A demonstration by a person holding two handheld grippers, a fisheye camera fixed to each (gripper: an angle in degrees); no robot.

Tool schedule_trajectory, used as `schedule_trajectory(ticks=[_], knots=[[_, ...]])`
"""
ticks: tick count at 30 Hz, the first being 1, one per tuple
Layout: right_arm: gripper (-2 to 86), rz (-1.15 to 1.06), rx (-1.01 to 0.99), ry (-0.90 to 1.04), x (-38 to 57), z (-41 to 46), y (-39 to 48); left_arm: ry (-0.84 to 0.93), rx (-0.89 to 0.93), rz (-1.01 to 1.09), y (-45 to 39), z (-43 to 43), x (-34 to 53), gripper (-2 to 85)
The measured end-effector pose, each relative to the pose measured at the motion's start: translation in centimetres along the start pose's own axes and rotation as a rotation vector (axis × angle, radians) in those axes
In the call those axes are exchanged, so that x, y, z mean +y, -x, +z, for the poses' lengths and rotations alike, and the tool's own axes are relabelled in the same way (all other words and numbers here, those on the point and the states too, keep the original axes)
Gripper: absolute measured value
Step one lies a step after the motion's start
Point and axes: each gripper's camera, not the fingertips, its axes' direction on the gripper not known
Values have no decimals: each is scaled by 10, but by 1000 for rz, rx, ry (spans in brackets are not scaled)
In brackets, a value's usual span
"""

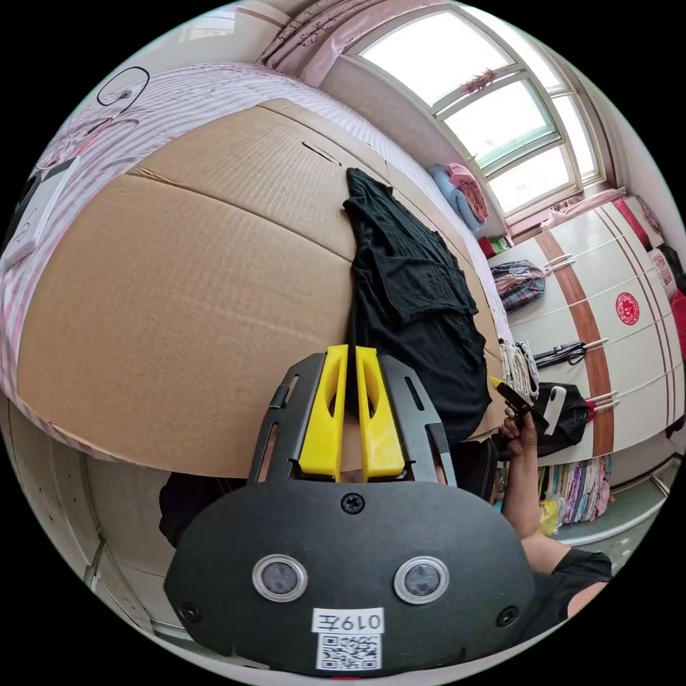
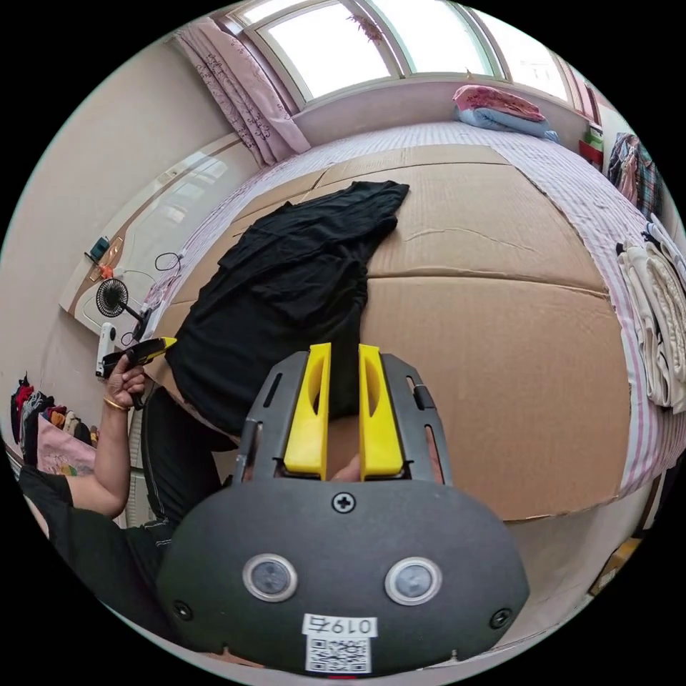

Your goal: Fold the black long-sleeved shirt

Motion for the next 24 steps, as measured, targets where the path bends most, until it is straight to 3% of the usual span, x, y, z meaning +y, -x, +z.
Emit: schedule_trajectory(ticks=[6, 10, 14, 18, 21, 24], knots=[[-3, -72, 81, -27, 22, 40, -1, -13, -41, 2, -45, -11, 17, 11], [8, -205, 235, -185, 58, 49, 22, -86, -99, 97, -94, -30, 41, 12], [48, -600, 251, -273, 117, 80, 85, -207, -244, 510, -203, -46, 103, 10], [71, -901, 278, -216, 155, 128, 130, -211, -301, 893, -312, -22, 166, 8], [72, -1111, 355, -128, 178, 176, 144, -104, -246, 1115, -376, 9, 198, 8], [67, -1238, 455, -54, 192, 215, 143, -66, -367, 1281, -428, 38, 226, 8]])
